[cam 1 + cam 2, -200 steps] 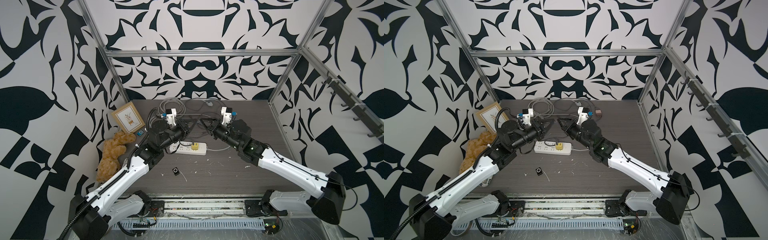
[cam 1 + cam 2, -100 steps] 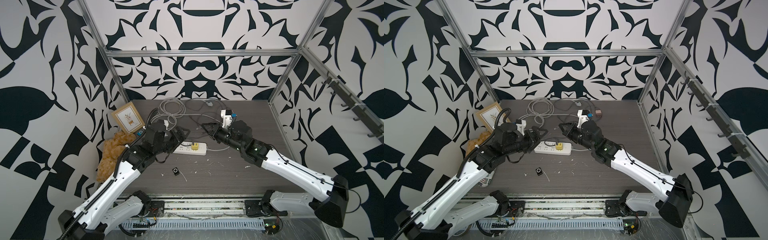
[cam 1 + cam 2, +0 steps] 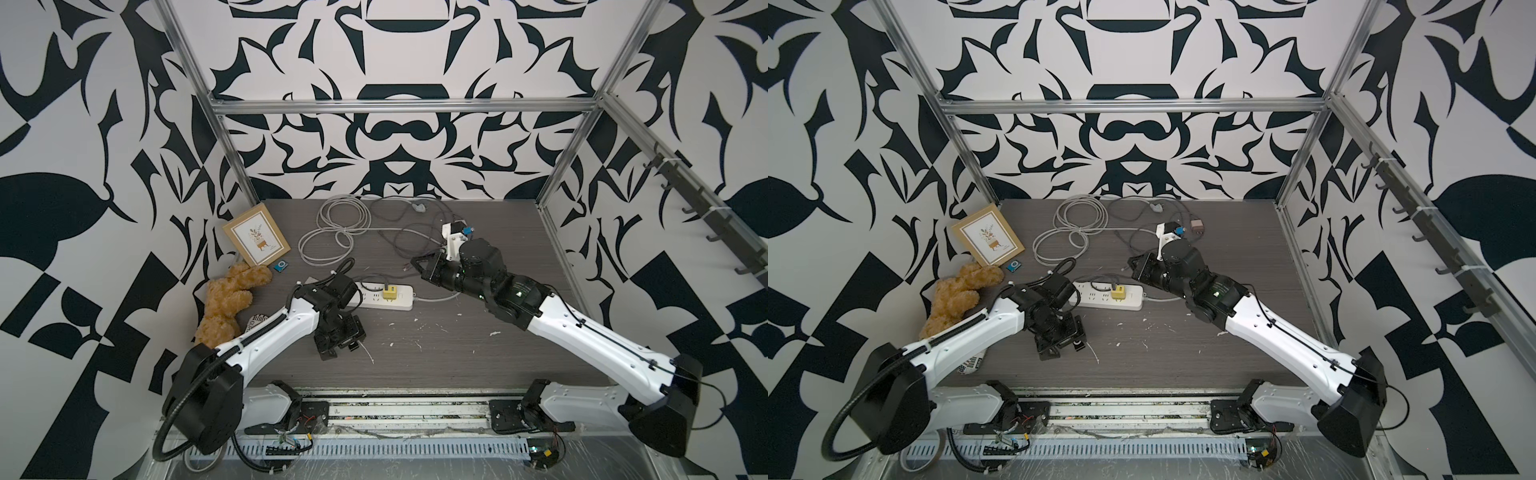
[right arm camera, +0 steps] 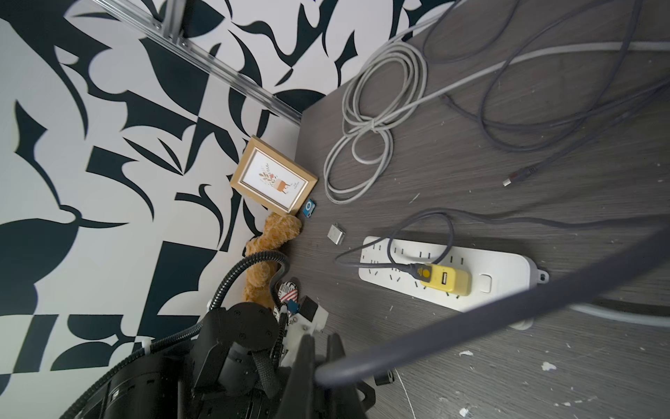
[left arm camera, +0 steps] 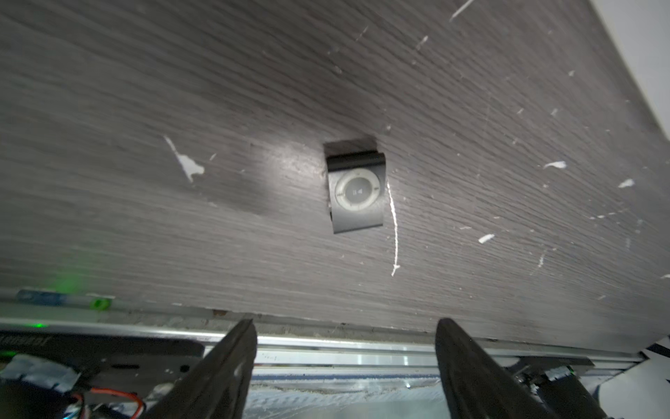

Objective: Charge mp3
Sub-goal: Adjust the charging cable, then pick up the MP3 player from the center of the board.

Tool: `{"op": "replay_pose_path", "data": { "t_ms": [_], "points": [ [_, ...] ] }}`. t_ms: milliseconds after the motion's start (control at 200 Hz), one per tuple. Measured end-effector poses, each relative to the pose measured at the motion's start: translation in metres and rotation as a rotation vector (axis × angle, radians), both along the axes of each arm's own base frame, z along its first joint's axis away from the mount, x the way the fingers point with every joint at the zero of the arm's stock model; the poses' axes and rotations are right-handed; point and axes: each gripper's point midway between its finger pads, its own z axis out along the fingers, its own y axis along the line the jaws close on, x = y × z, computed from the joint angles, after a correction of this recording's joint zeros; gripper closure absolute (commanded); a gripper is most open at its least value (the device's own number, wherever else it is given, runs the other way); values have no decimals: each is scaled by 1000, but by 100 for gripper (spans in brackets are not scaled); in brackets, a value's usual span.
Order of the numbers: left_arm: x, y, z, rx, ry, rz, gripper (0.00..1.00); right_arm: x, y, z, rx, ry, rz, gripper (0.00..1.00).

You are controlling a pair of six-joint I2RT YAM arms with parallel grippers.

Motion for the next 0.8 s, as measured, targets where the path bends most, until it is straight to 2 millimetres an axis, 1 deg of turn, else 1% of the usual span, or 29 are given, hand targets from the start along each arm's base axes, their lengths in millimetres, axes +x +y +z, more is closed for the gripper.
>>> {"op": "replay_pose_path", "data": {
  "t_ms": [70, 145, 300, 445, 635, 800],
  "points": [
    [5, -2, -8, 5, 11, 9, 25, 0, 2, -5, -8, 7, 9, 100],
    [12, -2, -13, 4, 12, 21, 28, -1, 3, -3, -4, 3, 17, 100],
    [19, 0, -24, 16, 30, 30, 34, -2, 5, 0, 10, -5, 28, 100],
    [25, -1, -33, 20, 34, 36, 38, -2, 5, -5, 12, -5, 31, 100],
    [32, -1, -37, 17, 23, 39, 43, -3, 5, -10, 8, 1, 33, 100],
    [34, -2, -44, 20, 29, 36, 46, -3, 5, -8, 14, -4, 33, 100]
  ]
}}
